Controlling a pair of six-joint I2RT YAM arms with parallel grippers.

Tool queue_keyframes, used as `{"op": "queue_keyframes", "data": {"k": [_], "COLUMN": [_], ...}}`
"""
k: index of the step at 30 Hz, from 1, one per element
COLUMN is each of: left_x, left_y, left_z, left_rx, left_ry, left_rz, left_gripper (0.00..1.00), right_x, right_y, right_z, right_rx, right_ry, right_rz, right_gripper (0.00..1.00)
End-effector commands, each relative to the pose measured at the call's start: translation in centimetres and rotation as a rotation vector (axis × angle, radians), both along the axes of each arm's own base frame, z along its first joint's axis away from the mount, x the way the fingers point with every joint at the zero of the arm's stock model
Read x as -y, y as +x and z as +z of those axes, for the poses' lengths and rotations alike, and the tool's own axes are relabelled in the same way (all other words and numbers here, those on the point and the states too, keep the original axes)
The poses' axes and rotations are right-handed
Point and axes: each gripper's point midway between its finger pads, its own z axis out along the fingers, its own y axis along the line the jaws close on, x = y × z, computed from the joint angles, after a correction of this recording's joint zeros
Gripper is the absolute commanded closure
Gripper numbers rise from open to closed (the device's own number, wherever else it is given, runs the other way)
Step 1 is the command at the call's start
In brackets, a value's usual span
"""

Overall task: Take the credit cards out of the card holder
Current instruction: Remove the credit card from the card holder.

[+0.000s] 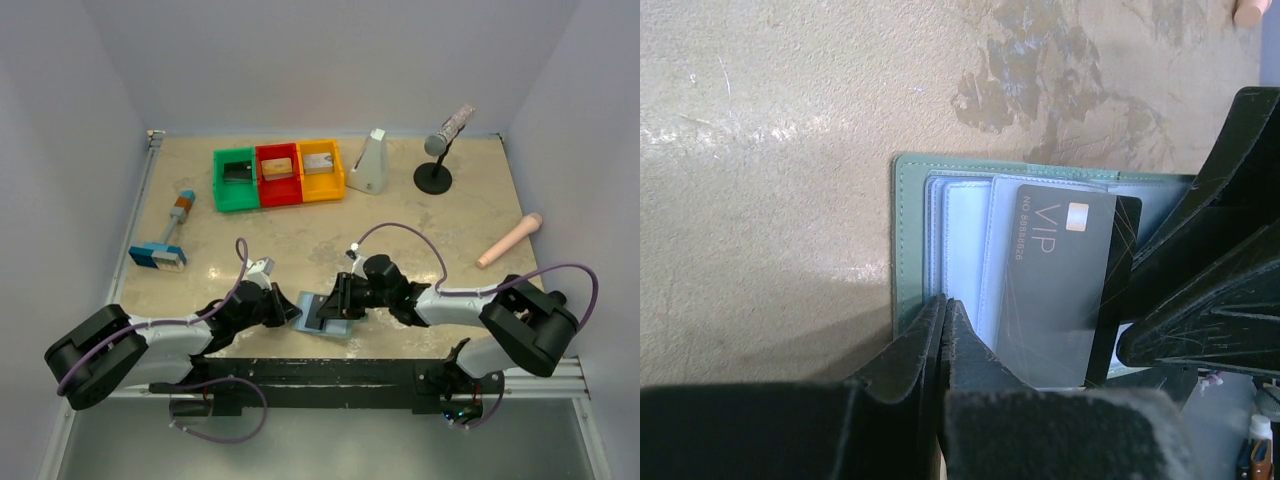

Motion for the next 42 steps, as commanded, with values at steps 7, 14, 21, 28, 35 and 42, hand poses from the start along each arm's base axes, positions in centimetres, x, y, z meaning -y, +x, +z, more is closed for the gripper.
{"op": "queue_keyframes", "data": {"k": [7,14,21,28,35,42], "left_x": [-3.54,-3.60,-3.67,-3.58,-3.59,-3.53], "left_y": [-2.59,-2.65,-2.72,-2.64,-2.62,-2.58], "left_z": [-5.00,-5.08,-5.08,-4.98,-4.85,-4.53], "left_rx": [-0.108,-0.108,-0.107,-0.104,-0.101,-0.093], "left_ry": [0.188,0.188,0.187,0.183,0.180,0.174], "left_rz": [-0.001,-0.001,-0.001,0.000,0.002,-0.001], "left_gripper": [1.00,1.00,1.00,1.00,1.00,1.00], "right_x": [0.16,0.34,0.56,0.47,0.50,0.86], "right_y": [0.20,0.28,0.34,0.46,0.47,0.44], "right_z": [1.08,1.10,0.99,1.02,1.09,1.34], "right_rx": [0.061,0.063,0.066,0.062,0.058,0.057], "right_ry": [0.019,0.012,0.003,-0.006,-0.014,-0.029], "right_rz": [-0.005,-0.015,-0.025,-0.024,-0.024,-0.035], "right_gripper": [0.68,0.71,0.79,0.82,0.92,1.00]}}
